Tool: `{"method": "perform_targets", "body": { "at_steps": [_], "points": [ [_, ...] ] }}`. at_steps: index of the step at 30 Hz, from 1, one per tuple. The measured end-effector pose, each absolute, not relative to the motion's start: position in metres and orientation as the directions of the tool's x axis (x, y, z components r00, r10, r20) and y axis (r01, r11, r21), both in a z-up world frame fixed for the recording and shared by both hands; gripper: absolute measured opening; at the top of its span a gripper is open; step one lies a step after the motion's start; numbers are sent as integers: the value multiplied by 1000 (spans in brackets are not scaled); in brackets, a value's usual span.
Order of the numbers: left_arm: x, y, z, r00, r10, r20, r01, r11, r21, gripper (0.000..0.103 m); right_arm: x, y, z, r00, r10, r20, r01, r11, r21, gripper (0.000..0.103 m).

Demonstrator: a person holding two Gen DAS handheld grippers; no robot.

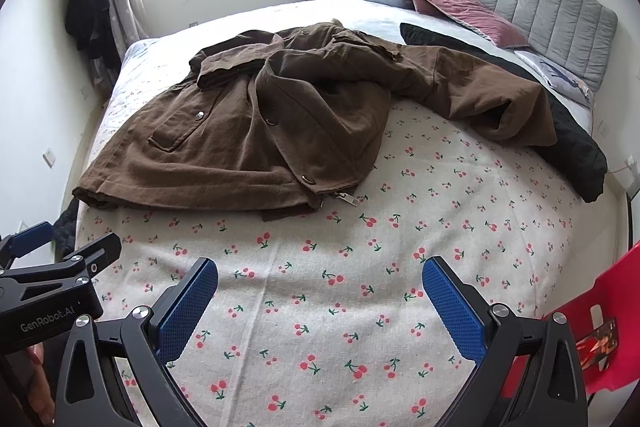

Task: Fold large clothes
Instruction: 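Move both grippers open toward the crumpled brown jacket on the bed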

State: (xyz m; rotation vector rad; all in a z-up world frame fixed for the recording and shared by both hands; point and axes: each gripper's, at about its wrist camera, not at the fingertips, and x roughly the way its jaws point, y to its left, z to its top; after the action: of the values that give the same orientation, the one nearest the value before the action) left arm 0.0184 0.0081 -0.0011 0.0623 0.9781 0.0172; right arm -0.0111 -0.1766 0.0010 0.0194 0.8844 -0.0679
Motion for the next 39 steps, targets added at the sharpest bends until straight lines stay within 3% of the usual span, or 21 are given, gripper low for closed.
{"method": "perform_targets", "body": {
  "at_steps": [33, 39],
  "points": [
    [38, 3, -5, 545, 66, -836, 18, 996, 91, 103, 14, -186, 0, 623, -51, -781, 68, 998, -11, 103],
    [41, 6, -4, 602, 71, -796, 53, 990, 128, 103, 18, -192, -2, 611, -56, -789, 65, 998, -21, 103]
  ]
}}
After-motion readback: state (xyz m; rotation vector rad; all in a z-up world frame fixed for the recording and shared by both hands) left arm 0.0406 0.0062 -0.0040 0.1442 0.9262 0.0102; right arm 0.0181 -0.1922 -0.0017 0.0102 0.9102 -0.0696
